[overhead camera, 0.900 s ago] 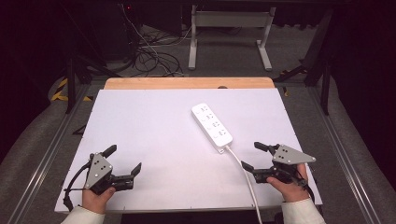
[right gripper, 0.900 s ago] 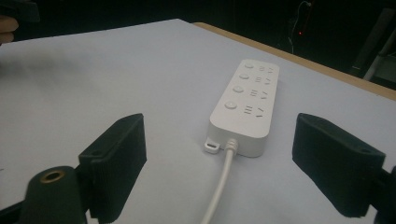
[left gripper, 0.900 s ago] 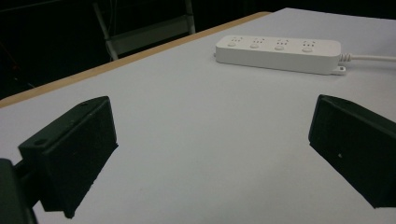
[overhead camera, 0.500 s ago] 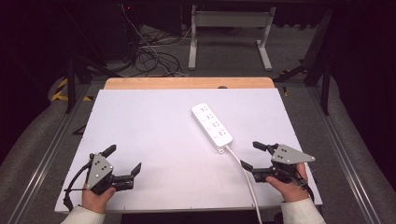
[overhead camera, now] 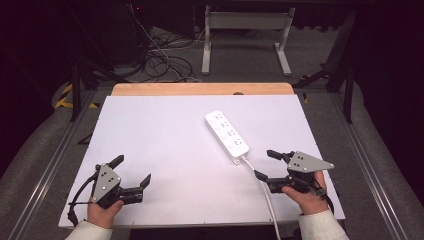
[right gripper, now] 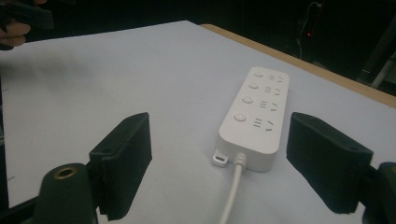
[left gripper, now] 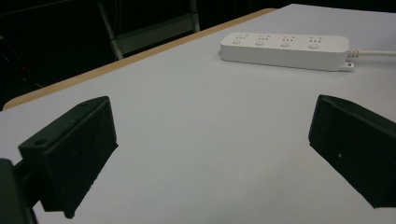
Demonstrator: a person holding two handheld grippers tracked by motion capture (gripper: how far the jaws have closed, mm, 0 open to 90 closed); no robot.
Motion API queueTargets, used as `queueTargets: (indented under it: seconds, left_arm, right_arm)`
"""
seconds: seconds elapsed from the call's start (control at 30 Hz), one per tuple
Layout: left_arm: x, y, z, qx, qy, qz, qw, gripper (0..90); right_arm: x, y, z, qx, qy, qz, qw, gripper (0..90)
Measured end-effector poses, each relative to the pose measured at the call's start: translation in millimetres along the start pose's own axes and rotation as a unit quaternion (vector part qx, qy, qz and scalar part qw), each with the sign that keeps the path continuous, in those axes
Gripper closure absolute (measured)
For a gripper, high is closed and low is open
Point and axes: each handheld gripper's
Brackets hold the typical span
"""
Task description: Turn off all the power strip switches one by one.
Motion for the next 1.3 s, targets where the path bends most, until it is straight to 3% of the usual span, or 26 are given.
queueTargets:
  seconds: [0.23,0.7,1.3]
  left_arm:
    - [-0.1,0.1,0.0,-0.001,-0.001,0.0,1.0,1.5]
    - [-0.1,-0.2,-0.3,-0.002,-0.001,0.001,1.0,1.5]
    - [-0.2,-1.1,0.1,-0.004,-0.002,0.004,1.0,1.7]
  right_arm:
    - [17.9,9.8,12.7,0.001,-0.021,0.013,0.9997,25.9]
    - [46.3,26.2,47.4,0.02,-0.022,0.013,0.9995,28.7]
    - [52.2,36.4,80.5,0.024,-0.041,0.014,0.9988,29.4]
Point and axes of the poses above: each handheld gripper's, and its own axes: z roughly forward along the jaws, x roughly out of its top, y roughly to its right, and after that the axes turned 6 degrees about -z, right-handed
